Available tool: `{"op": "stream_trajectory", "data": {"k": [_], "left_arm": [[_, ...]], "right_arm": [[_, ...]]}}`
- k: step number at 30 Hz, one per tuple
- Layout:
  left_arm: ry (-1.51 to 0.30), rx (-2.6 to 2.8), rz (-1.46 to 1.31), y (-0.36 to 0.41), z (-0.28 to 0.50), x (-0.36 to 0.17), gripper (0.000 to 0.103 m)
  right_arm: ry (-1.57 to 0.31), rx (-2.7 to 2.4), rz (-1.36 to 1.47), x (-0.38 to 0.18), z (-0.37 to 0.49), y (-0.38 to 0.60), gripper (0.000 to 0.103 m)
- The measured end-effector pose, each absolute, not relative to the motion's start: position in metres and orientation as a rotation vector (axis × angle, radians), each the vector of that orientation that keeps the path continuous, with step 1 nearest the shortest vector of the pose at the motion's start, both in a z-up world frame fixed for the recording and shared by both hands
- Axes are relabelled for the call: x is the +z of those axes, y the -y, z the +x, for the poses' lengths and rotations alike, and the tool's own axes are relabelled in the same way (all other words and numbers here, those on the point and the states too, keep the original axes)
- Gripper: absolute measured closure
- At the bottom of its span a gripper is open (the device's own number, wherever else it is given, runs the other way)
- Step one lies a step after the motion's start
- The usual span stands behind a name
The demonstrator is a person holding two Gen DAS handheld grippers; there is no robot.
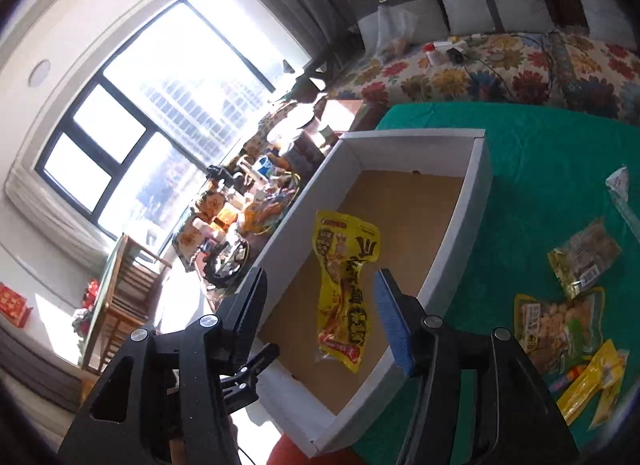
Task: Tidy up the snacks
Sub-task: 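Carry both packets into the white box and open both grippers, then move the left gripper over the large yellow vacuum pouch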
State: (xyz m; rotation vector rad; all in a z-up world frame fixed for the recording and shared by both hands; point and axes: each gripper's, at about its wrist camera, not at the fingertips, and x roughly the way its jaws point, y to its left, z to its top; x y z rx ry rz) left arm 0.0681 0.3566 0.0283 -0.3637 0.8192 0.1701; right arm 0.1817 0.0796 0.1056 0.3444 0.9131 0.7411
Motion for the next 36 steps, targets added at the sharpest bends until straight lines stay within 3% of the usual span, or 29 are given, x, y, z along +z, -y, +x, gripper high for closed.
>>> {"op": "stream_trajectory", "data": {"k": [2,6,13,19,27,32,36], "left_arm": [[-0.829,0.146,-0.383,-0.347,0.065,0.022,0.015],[-0.83,0.01,-0.353,-0.29,0.063,0.028,0.015],[-0.861,-0.31,-0.149,-0.135,0.066,0.032,0.005],[-1.032,-0.353,-0.028,-0.032,0.088,-0.04,0.005],[-1.024,-0.258,0.044,-0.011,0.102,-0.094,0.005],[-1.003,-0.251,0.127,0.001,0.122,-0.101,0.001],[-0.988,-0.237,0.116,0.015,0.15,-0.102,0.0]], "right_arm": [[-0.863,0.651,0.29,0.101,0.175,-0.049,0.029],[-0.766,0.362,0.086,0.068,0.161,0.041,0.016],[-0.883,-0.066,-0.106,-0.049,0.116,0.205,0.017],[-0.898,-0.137,-0.06,-0.076,0.095,0.25,0.017],[-0.914,-0.119,-0.001,-0.097,0.103,0.25,0.016],[-0.945,-0.12,0.033,-0.104,0.123,0.253,0.001],[-0.945,-0.096,0.029,-0.104,0.141,0.257,0.0]]}}
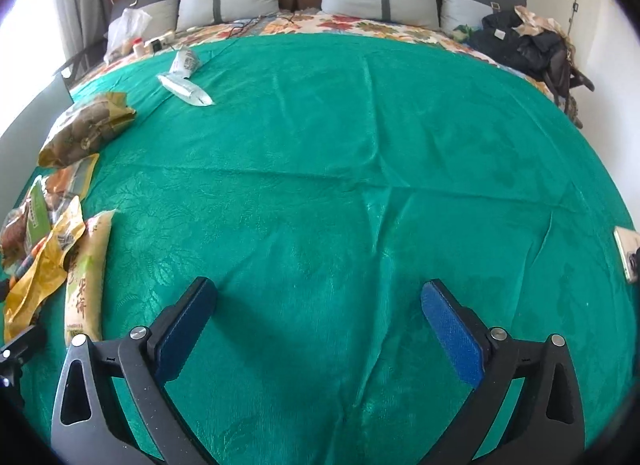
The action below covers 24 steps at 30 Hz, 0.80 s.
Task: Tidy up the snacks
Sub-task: 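Move the left gripper over the large yellow vacuum pouch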
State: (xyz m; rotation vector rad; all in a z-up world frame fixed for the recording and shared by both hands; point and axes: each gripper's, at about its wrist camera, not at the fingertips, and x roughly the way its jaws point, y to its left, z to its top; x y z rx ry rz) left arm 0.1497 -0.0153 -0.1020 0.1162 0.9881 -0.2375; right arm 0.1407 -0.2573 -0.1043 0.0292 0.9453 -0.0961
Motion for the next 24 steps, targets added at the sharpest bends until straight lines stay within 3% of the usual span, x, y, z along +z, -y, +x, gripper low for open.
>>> {"op": "stream_trajectory", "data": {"k": [24], "left_arm": [[-0.95,-0.242,0.11,0.033,0.18,-0.104,0.0]], "right_arm": [[-0.946,-0.089,0.027,-0.105,0.14,0.259,0.0]]}}
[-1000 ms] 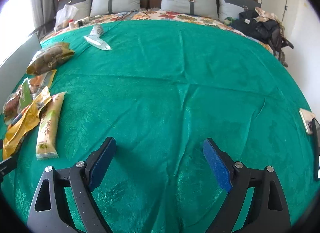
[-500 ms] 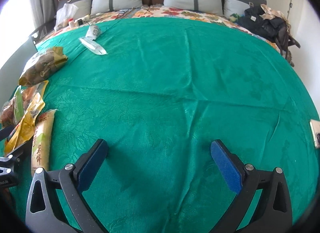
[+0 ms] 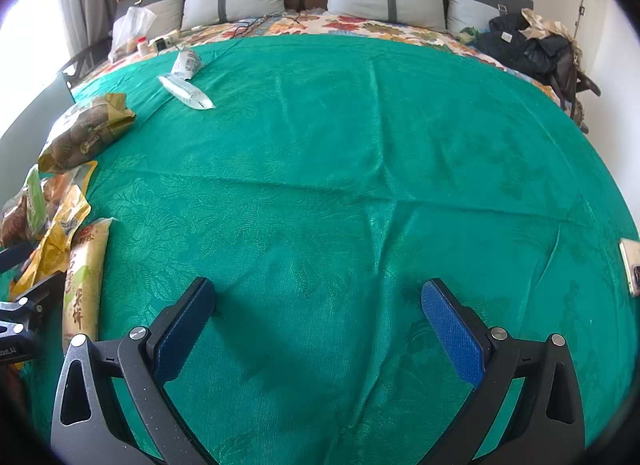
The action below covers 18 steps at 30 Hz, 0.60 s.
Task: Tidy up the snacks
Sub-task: 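Move the left gripper over the large yellow vacuum pouch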
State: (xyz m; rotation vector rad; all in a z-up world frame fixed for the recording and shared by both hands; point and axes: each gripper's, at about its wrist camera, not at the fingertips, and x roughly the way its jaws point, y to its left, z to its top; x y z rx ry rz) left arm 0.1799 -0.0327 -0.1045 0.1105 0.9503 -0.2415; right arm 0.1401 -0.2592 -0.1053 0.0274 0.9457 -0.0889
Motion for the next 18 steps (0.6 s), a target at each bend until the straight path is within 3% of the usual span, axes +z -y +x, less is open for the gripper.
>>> {"op": "stream_trajectory", "data": {"k": [18], "left_arm": [[-0.95,-0.242,0.11,0.0327,0.1799,-0.1047,0.0]], "right_arm": [[-0.946,-0.089,0.027,-0.1054,0.1403,0.2592,0.0]]}}
